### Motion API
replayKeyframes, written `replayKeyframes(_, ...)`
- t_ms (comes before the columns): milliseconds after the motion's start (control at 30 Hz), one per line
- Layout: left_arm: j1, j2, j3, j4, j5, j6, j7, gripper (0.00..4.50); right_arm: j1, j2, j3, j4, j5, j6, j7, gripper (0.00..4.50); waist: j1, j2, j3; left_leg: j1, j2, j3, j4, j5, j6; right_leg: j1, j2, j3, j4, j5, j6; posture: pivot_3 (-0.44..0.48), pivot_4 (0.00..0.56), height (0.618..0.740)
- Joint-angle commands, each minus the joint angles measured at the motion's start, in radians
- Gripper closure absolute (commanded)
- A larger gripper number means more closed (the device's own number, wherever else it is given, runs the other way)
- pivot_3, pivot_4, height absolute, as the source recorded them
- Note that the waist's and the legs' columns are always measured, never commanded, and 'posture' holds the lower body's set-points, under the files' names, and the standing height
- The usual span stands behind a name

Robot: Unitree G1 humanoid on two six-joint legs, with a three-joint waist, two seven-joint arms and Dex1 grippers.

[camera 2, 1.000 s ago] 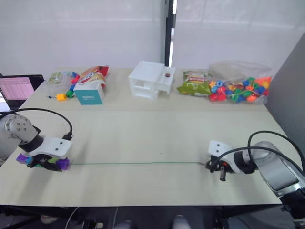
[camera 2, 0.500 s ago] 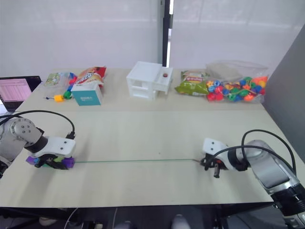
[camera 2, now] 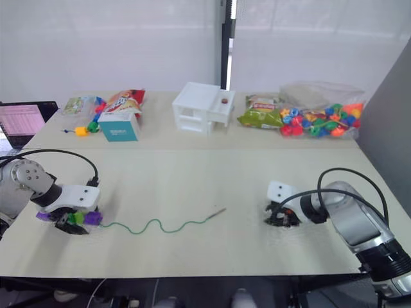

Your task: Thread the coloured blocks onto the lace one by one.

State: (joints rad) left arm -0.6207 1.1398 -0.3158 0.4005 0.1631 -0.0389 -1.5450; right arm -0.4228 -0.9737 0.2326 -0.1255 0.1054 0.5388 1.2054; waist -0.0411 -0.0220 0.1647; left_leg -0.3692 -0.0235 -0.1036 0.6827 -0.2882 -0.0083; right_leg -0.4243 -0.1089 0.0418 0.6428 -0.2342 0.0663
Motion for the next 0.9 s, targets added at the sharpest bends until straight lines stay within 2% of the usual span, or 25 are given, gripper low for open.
replayKeyframes(33,-0.036,0.029,0.103,-0.008,-0.058,0.021,0.018,0.0,-0.008,-0.036,-0.082,0.007,0.059,-0.027,0.05,0.79,0.001,0.0,0.0,0.0,0.0,0.0,0.0,0.0,0.0,0.0,0.0,0.0,0.0,0.0,0.0,0.0,0.15,0.74)
replayKeyframes(100,-0.047,0.032,0.143,-0.012,-0.096,0.049,0.005,0.0,-0.004,-0.04,-0.118,0.019,0.098,-0.017,0.07,0.11,0.0,0.0,0.0,-0.001,0.0,0.0,0.0,0.0,0.0,0.0,0.0,0.0,0.0,0.0,0.0,0.0,0.15,0.74)
replayKeyframes(133,-0.052,0.033,0.168,-0.008,-0.121,0.059,0.002,0.0,-0.002,-0.042,-0.139,0.024,0.121,-0.005,0.079,0.04,0.0,0.0,0.0,-0.001,0.0,0.0,0.0,0.0,0.0,0.0,0.0,0.0,0.001,0.0,0.0,0.0,0.15,0.74)
replayKeyframes(300,-0.061,0.027,0.304,0.034,-0.228,0.087,0.044,0.0,0.025,-0.013,-0.236,0.045,0.213,0.029,0.065,0.04,-0.003,0.0,0.0,0.0,0.0,0.0,0.0,0.0,0.0,-0.001,0.0,0.0,0.002,0.0,0.0,0.0,0.15,0.74)
replayKeyframes(433,-0.02,0.009,0.461,0.085,-0.361,0.141,0.085,0.0,0.059,0.049,-0.322,0.072,0.262,0.015,0.003,0.04,-0.006,0.0,0.0,0.0,0.001,0.0,-0.001,0.0,0.0,-0.001,0.0,0.0,0.003,0.0,0.0,0.0,0.15,0.74)
replayKeyframes(500,0.024,-0.009,0.549,0.098,-0.425,0.144,0.116,0.0,0.072,0.08,-0.37,0.089,0.286,0.005,-0.027,0.04,-0.007,0.001,0.0,0.0,0.0,0.0,-0.001,0.0,0.0,-0.001,0.0,0.0,0.003,0.0,0.0,0.0,0.15,0.74)
replayKeyframes(667,0.208,-0.014,0.727,0.124,-0.48,0.167,0.218,0.0,0.082,0.157,-0.496,0.179,0.346,-0.037,-0.107,0.04,-0.007,0.001,0.001,0.001,0.0,0.0,-0.002,0.0,0.0,-0.001,0.0,0.001,0.003,0.0,0.0,0.0,0.15,0.74)
replayKeyframes(800,0.316,-0.062,0.955,0.268,-0.575,0.184,0.369,0.0,0.111,0.203,-0.543,0.251,0.332,-0.131,-0.148,0.04,-0.004,0.001,0.001,0.001,0.001,0.0,-0.002,0.0,0.0,-0.002,0.0,0.0,0.003,0.0,0.0,0.0,0.15,0.74)
replayKeyframes(900,0.389,-0.075,1.019,0.34,-0.582,0.139,0.412,0.0,0.11,0.228,-0.556,0.275,0.334,-0.168,-0.169,0.04,-0.005,0.001,0.001,0.002,0.001,0.001,-0.003,0.0,0.0,-0.001,0.0,0.001,0.003,0.0,-0.001,0.0,0.15,0.74)
